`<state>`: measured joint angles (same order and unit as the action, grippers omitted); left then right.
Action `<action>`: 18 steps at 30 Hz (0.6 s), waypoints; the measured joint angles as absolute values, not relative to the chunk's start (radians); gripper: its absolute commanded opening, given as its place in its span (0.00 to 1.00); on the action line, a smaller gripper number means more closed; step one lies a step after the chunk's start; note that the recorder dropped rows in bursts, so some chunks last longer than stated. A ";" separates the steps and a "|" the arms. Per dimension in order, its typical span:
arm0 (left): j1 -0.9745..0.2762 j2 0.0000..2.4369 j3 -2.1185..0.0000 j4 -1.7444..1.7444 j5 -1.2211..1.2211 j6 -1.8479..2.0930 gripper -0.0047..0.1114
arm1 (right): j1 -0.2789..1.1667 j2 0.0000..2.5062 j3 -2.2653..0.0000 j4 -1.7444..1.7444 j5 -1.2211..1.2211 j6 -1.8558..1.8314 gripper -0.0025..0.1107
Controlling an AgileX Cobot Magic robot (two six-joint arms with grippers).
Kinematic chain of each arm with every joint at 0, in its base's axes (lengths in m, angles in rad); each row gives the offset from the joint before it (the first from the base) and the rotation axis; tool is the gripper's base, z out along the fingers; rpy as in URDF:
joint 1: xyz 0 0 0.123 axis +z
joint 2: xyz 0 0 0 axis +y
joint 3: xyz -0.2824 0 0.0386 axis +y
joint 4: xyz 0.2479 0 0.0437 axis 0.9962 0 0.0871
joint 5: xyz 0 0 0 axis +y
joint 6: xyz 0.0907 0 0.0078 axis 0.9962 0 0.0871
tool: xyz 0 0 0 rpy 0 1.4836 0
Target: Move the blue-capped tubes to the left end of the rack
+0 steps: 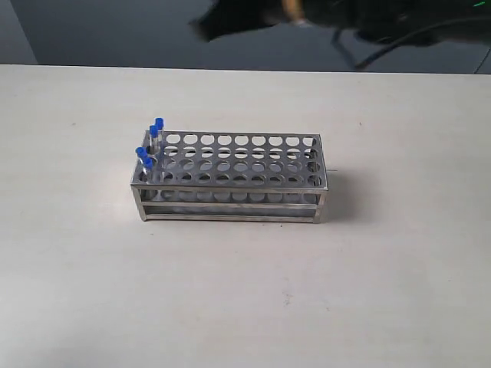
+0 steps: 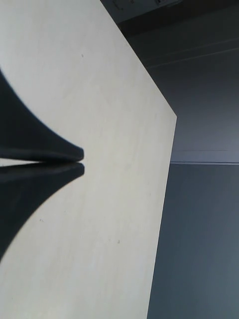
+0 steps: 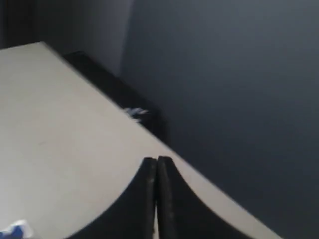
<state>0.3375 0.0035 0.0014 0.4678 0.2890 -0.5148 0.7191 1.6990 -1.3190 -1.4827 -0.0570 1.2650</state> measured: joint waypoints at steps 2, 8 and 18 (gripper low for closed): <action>0.338 0.004 0.001 0.468 0.289 -0.515 0.05 | 0.559 1.559 -1.216 -1.459 -0.026 1.272 0.02; 0.338 0.004 0.001 0.468 0.289 -0.515 0.05 | 0.231 1.098 -0.768 -1.423 -0.019 1.309 0.02; 0.338 0.004 0.001 0.468 0.289 -0.515 0.05 | 0.189 0.677 -0.438 -1.355 0.282 1.318 0.02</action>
<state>0.3375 0.0035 0.0014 0.4678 0.2890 -0.5148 0.1888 0.6766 -0.4384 -1.3549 0.2818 1.3178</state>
